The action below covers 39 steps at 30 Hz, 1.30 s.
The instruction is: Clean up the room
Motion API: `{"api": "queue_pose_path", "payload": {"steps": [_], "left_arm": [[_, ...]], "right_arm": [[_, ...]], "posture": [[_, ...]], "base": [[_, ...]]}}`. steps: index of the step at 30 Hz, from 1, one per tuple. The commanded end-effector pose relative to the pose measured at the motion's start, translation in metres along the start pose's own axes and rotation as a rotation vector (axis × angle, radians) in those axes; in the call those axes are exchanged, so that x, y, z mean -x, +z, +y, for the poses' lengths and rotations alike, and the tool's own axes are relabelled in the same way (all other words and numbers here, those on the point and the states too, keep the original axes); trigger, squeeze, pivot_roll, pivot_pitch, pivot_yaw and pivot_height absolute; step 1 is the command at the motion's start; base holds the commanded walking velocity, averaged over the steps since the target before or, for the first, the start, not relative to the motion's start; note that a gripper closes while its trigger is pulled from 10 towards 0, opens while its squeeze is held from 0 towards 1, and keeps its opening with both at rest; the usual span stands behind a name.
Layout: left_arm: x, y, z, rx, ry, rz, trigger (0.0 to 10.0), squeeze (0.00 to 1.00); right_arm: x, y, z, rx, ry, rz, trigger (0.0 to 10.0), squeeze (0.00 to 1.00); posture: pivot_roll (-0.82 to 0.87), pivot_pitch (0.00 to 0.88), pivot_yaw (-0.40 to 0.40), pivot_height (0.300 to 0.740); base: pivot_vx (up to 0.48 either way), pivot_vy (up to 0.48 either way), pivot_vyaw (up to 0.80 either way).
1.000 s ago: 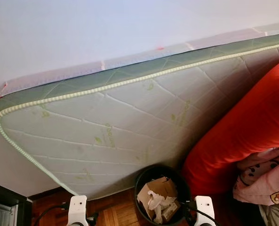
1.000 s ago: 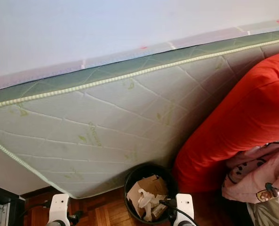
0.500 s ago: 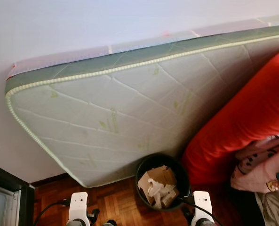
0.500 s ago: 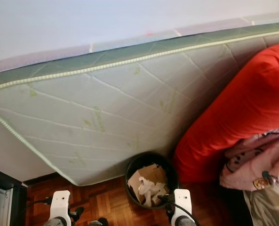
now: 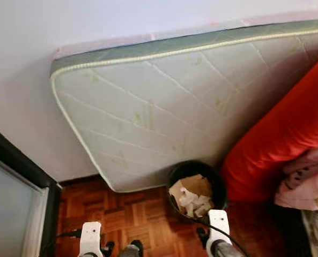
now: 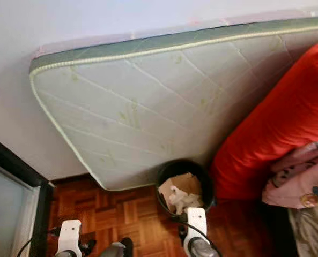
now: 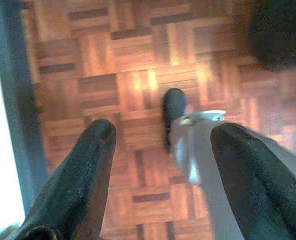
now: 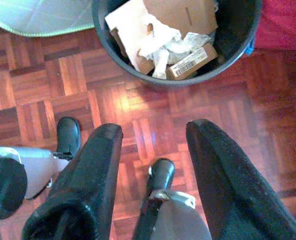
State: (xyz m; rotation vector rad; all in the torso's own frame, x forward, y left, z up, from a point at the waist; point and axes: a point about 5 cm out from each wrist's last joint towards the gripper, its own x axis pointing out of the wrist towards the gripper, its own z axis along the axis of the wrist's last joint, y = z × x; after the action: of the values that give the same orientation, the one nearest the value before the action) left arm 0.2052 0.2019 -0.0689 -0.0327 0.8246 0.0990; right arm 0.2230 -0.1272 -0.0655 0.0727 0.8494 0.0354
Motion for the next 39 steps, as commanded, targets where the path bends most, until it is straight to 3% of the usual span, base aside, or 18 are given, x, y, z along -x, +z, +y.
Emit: {"api": "queue_pose_path", "payload": {"steps": [1,3,6,13,30,39], "left_arm": [[0.0,-0.001,0.003,-0.005,0.008,0.009,10.0,0.0],[0.0,-0.001,0.002,-0.002,0.008,0.008,10.0,0.0],[0.0,-0.001,0.001,-0.002,0.006,0.009,10.0,0.0],[0.0,-0.004,-0.003,-0.015,-0.011,0.029,10.0,0.0],[0.0,-0.001,0.002,-0.026,0.007,0.009,10.0,0.0],[0.0,-0.003,0.002,-0.033,0.007,0.024,10.0,0.0]], "right_arm": [[0.0,-0.002,0.005,-0.001,0.005,0.019,10.0,0.0],[-0.001,0.001,0.009,-0.002,0.008,0.014,10.0,0.0],[0.001,-0.005,0.0,-0.002,-0.002,0.022,10.0,0.0],[0.001,-0.007,-0.002,-0.007,-0.007,0.031,10.0,0.0],[0.001,-0.008,-0.003,-0.001,-0.005,0.045,10.0,0.0],[0.001,-0.008,-0.003,0.001,-0.004,0.048,10.0,0.0]], "posture": [[0.09,0.166,-0.007,0.74],[0.09,0.167,-0.008,0.74],[0.09,0.17,-0.009,0.74],[0.09,0.177,-0.01,0.74],[0.09,0.179,-0.006,0.74],[0.09,0.18,-0.007,0.74]], "base": [[0.0,0.0,0.0],[0.0,0.0,0.0],[0.0,0.0,0.0],[0.0,0.0,0.0],[0.0,0.0,-0.77],[0.0,-0.249,-0.75]]}}
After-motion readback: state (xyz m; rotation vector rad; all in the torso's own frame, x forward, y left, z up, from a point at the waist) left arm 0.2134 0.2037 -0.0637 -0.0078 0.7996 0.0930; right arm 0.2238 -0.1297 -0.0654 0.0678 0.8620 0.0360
